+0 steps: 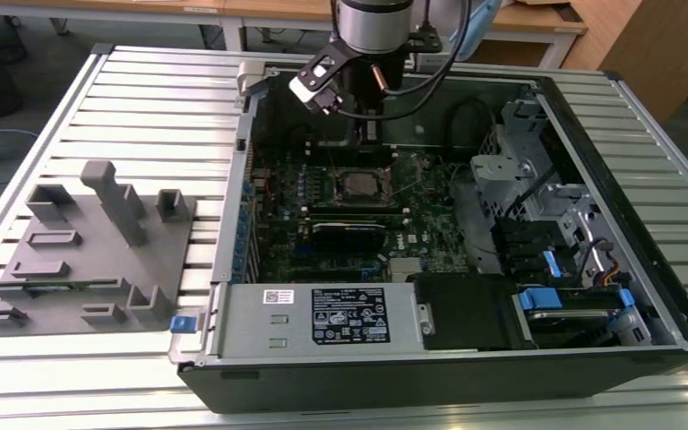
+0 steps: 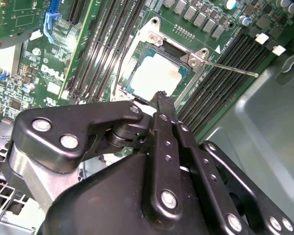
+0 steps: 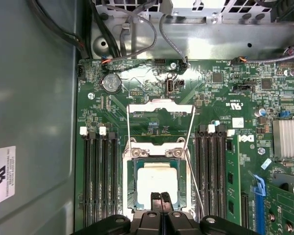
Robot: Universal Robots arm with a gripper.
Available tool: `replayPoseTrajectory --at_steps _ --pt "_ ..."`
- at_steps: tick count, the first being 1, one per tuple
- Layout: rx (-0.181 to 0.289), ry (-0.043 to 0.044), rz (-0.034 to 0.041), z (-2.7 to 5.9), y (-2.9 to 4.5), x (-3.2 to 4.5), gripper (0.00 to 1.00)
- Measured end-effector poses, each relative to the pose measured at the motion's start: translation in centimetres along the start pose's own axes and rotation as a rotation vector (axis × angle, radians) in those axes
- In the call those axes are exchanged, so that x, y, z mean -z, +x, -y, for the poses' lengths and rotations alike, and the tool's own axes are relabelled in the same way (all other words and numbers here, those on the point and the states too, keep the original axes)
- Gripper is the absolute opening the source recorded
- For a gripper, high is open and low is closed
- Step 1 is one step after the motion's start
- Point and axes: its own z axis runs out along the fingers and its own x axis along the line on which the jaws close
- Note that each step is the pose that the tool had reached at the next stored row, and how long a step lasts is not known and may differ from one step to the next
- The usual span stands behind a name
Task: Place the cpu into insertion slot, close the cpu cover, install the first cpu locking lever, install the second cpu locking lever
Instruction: 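Close the cpu cover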
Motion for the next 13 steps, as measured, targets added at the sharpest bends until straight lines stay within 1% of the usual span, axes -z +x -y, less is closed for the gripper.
replayPoseTrajectory --at_steps 6,13 --pt "0.0 0.0 0.0 -0.05 -0.03 0.74 0.11" --pt "0.0 -0.0001 0.0 -0.06 -0.03 0.78 0.11"
